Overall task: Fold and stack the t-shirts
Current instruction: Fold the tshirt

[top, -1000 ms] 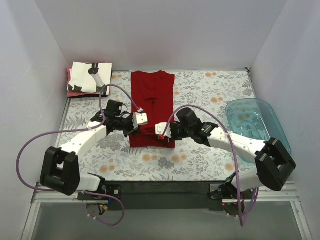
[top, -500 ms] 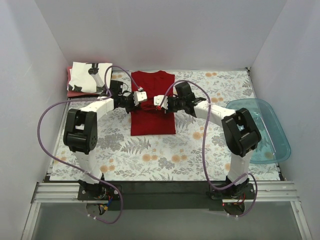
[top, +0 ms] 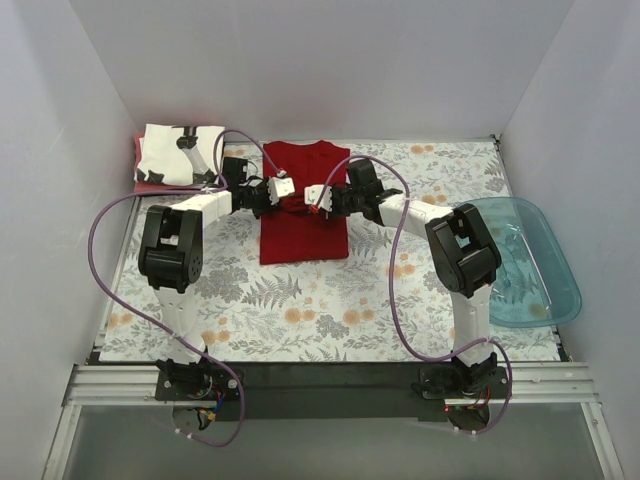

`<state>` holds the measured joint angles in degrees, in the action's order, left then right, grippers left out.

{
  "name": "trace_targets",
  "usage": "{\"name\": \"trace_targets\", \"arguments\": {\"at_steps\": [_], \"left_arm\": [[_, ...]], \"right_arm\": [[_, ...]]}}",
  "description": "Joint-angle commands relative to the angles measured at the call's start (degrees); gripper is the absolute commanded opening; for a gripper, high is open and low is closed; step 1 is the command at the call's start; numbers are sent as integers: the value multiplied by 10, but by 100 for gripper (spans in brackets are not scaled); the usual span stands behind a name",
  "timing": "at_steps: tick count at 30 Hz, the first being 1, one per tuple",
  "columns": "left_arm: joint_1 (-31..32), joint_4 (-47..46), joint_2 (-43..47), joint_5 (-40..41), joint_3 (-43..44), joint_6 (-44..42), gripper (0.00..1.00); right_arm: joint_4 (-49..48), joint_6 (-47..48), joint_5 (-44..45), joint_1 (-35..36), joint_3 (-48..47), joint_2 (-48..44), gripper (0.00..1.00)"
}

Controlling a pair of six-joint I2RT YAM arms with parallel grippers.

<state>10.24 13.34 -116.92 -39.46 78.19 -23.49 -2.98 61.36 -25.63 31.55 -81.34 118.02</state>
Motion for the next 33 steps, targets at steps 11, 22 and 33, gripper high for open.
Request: {"name": "trace_targets", "arguments": {"at_steps": [11, 22, 33], "left_arm": [[-3, -45, -15, 16, 43, 0, 0], [-10, -63, 13, 41, 54, 82, 56], [-58, 12, 227, -61, -143, 90, 61]], "right_arm": [[-41, 10, 44, -3, -15, 4, 1], [-41, -33, 110, -2, -31, -10, 70], [85, -82, -20, 0, 67, -180, 63]]}}
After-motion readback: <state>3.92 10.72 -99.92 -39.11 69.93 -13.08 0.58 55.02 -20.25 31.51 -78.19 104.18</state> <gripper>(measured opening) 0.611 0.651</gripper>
